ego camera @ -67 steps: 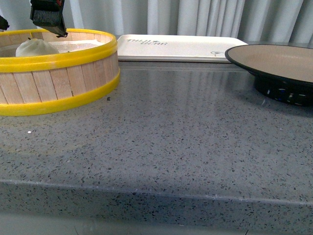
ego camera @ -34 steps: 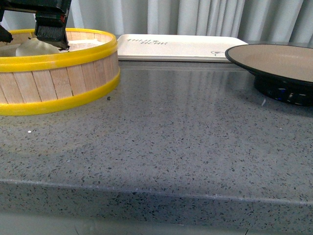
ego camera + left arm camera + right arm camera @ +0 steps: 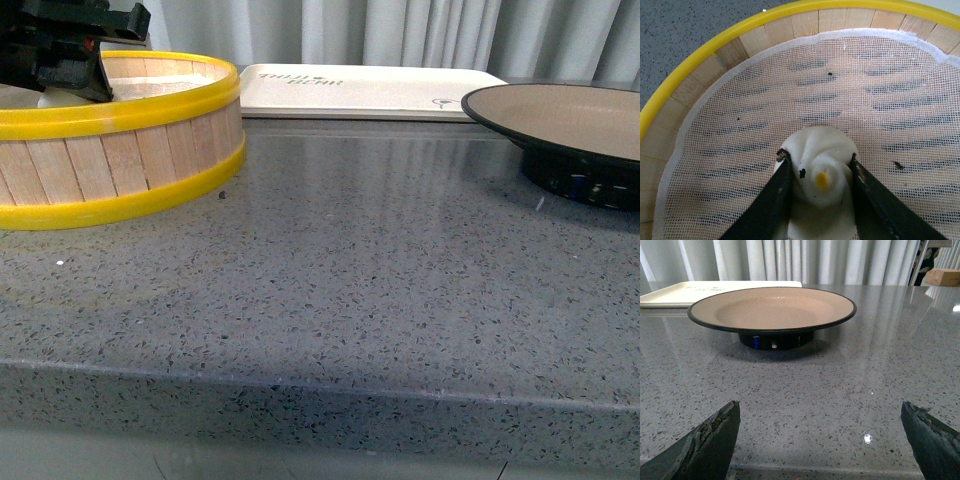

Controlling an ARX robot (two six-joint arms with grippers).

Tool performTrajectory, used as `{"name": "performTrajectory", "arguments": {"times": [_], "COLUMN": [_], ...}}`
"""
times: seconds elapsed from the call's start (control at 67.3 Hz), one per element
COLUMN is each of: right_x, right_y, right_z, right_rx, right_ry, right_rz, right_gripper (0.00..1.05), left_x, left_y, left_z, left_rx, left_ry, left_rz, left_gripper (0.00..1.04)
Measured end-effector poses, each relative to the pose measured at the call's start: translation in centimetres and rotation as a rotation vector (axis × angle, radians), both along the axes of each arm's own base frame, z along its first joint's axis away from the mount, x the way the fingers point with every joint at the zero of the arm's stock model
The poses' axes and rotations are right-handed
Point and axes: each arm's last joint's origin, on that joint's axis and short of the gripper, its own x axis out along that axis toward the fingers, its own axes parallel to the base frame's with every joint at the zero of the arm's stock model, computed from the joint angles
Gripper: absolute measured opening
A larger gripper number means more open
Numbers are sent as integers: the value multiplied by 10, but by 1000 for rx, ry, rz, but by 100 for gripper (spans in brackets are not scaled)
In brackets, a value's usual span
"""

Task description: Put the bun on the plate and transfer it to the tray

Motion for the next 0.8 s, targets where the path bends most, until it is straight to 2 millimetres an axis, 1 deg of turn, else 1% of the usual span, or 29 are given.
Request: {"name": "performTrajectory", "arguments": {"times": [0.178, 0.312, 0.371, 0.386, 0.416, 0.505, 0.579, 0.624, 0.639, 0.653, 0.683, 0.728, 0.772, 0.802], "right_x": [0, 0, 0, 0, 0, 0, 0, 0, 0, 0, 0, 0, 0, 0], "right_y": [0, 0, 0, 0, 0, 0, 0, 0, 0, 0, 0, 0, 0, 0], "right_z": [0, 0, 0, 0, 0, 0, 0, 0, 0, 0, 0, 0, 0, 0], "right_rx": [0, 0, 0, 0, 0, 0, 0, 0, 0, 0, 0, 0, 0, 0], "right_ry": [0, 0, 0, 0, 0, 0, 0, 0, 0, 0, 0, 0, 0, 0], "right_rz": [0, 0, 0, 0, 0, 0, 0, 0, 0, 0, 0, 0, 0, 0], "right_gripper": [96, 96, 96, 96, 96, 96, 96, 96, 96, 96, 96, 96, 96, 96], "left_x": [0, -1, -3, -4, -5, -13, -20, -27, -28, -31, -33, -40, -43, -45], "left_y": [0, -5, -8, -12, -15, -44, -66, -87, -89, -98, -107, -130, -148, -164], "left_z": [2, 16, 26, 33, 41, 78, 96, 108, 109, 113, 117, 123, 125, 124], "left_rx": [14, 15, 11, 7, 2, -27, -45, -59, -60, -66, -71, -73, -74, -72], "left_ry": [-6, -38, -61, -79, -98, -197, -247, -280, -284, -295, -305, -325, -329, -328], "left_rz": [-10, -25, -36, -45, -56, -135, -199, -257, -264, -289, -314, -373, -417, -453], "left_gripper": [6, 5, 5, 5, 5, 5, 5, 5, 5, 5, 5, 5, 5, 5]}}
